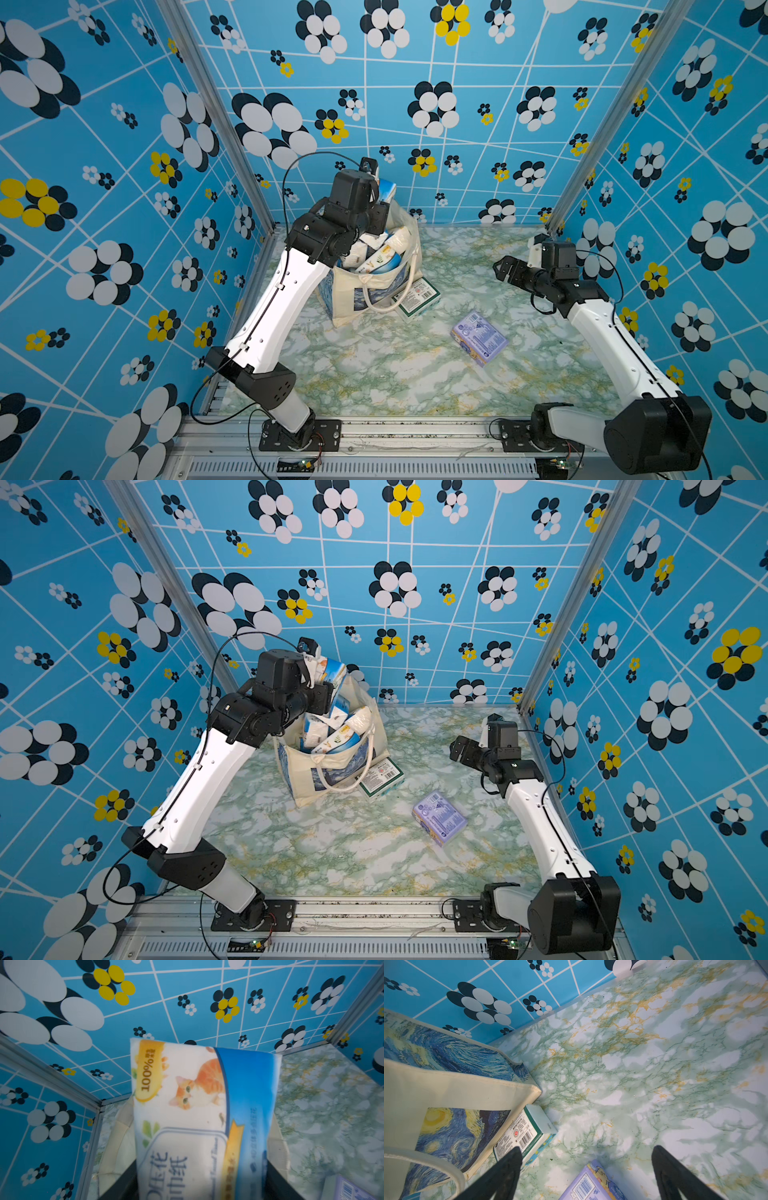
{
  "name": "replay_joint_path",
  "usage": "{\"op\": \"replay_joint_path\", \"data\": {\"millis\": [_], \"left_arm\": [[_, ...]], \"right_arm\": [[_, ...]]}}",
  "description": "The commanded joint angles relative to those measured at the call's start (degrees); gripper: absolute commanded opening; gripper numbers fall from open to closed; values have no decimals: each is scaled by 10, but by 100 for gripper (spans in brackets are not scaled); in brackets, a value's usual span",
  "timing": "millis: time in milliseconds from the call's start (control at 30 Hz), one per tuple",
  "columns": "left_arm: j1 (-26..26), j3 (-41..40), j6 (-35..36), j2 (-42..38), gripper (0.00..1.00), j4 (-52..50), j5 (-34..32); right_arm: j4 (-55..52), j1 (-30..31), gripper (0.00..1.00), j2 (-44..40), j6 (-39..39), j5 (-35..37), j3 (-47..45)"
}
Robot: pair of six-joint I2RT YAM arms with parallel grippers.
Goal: Put tissues into the canvas bag
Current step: Place the pack of facial tissues in the canvas bag.
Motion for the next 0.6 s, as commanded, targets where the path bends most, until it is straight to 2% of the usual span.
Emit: {"op": "replay_joint_path", "data": {"millis": [0,100,300,500,567], "left_arm": [[41,-29,5,11,67,17,-67],[64,-22,7,40,66,16,-96],[78,10,-6,105,66,-10,-58],[65,83,-17,175,66,-112,-47],[63,106,-28,192,59,-158,-42]], "right_arm": [[9,3,99,7,8,-16,7],[3,5,99,3,4,-16,6],[-1,5,99,-2,1,-12,3],[-4,5,99,-5,0,-11,4],[-5,5,99,-4,0,-19,7]]}}
